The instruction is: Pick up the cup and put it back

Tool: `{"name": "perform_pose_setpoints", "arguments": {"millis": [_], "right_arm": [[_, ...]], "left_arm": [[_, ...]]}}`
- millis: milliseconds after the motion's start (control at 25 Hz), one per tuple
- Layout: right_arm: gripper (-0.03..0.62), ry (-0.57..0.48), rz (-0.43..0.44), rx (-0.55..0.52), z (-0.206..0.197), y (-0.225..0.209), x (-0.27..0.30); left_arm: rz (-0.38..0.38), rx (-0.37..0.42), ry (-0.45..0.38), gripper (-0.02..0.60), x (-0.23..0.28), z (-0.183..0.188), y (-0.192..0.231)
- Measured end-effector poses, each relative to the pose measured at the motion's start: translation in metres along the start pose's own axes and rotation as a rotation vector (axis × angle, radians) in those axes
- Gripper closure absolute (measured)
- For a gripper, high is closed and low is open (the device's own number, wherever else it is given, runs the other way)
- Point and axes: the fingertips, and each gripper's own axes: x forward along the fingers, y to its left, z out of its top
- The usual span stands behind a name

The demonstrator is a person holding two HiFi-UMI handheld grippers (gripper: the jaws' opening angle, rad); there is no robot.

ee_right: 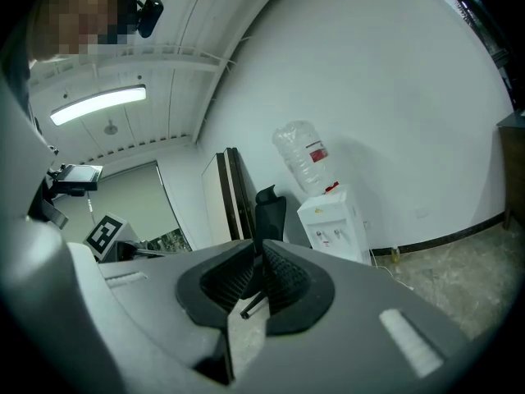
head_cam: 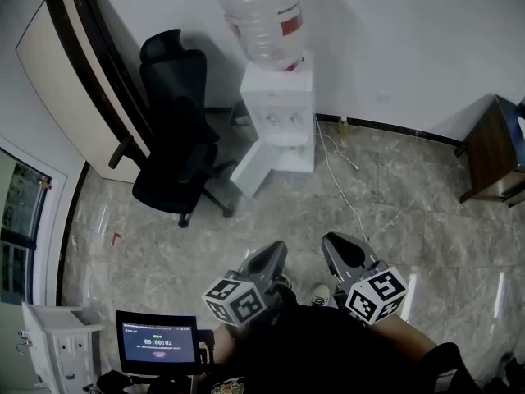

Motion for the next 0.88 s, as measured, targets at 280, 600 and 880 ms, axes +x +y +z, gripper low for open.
{"name": "perform_pose_setpoints", "arguments": {"millis": [280, 600, 880], "right_arm": [[0.553, -0.001, -0.059, -0.026, 0.014, -0.023, 0.054], [0.546, 0.034, -0.078, -0.071, 0.056, -0.041, 0.182], [0.542, 0.133, -0.02, -0.095, 0.054, -0.046, 0.265]], "left_arm": [[-0.037, -0.008, -0.014, 0.577, 0.035, 0.036, 0.045], [-0.066, -0.051, -0.015, 0.577, 0.09, 0.117, 0.13], [-0.001, -0.12, -0.031, 0.577, 0.108, 0.145, 0.194]]}}
